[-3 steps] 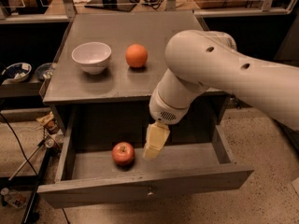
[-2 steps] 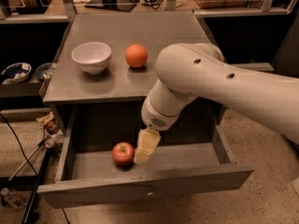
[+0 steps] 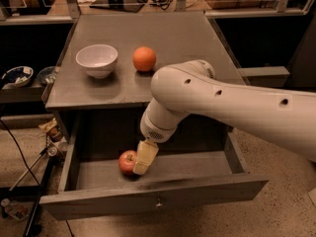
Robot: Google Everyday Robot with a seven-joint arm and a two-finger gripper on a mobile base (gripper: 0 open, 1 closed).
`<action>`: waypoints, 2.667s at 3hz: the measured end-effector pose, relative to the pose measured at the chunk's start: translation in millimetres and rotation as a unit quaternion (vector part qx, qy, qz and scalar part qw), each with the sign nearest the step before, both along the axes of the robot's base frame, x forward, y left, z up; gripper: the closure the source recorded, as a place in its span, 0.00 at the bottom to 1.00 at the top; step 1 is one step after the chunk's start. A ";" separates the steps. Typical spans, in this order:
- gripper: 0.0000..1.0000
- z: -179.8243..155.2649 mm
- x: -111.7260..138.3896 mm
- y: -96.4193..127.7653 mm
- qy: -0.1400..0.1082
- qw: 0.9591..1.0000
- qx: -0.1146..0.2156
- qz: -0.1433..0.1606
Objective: Pick apple from top drawer and place on counter
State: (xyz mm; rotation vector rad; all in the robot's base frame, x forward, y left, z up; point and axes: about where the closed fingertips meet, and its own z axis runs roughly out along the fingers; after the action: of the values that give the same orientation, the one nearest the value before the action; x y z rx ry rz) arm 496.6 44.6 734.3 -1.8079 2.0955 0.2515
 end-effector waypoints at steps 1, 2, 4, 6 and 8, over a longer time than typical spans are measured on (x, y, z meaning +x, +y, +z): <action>0.00 -0.4 0.7 0.3 0.000 1.000 0.003 -0.001; 0.00 -30.2 11.8 28.1 0.021 0.999 0.031 0.007; 0.00 -66.7 9.1 49.3 0.048 0.998 0.032 0.007; 0.00 -101.7 23.5 45.9 0.075 0.996 0.041 0.003; 0.00 -95.7 12.5 47.1 0.082 0.995 0.060 0.021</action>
Offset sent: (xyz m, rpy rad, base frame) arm 0.0150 0.0174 -0.0192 0.0657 0.0244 -0.0065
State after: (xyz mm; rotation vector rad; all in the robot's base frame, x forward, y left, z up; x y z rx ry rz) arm 509.1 91.8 638.5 -1.8156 2.1030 0.5421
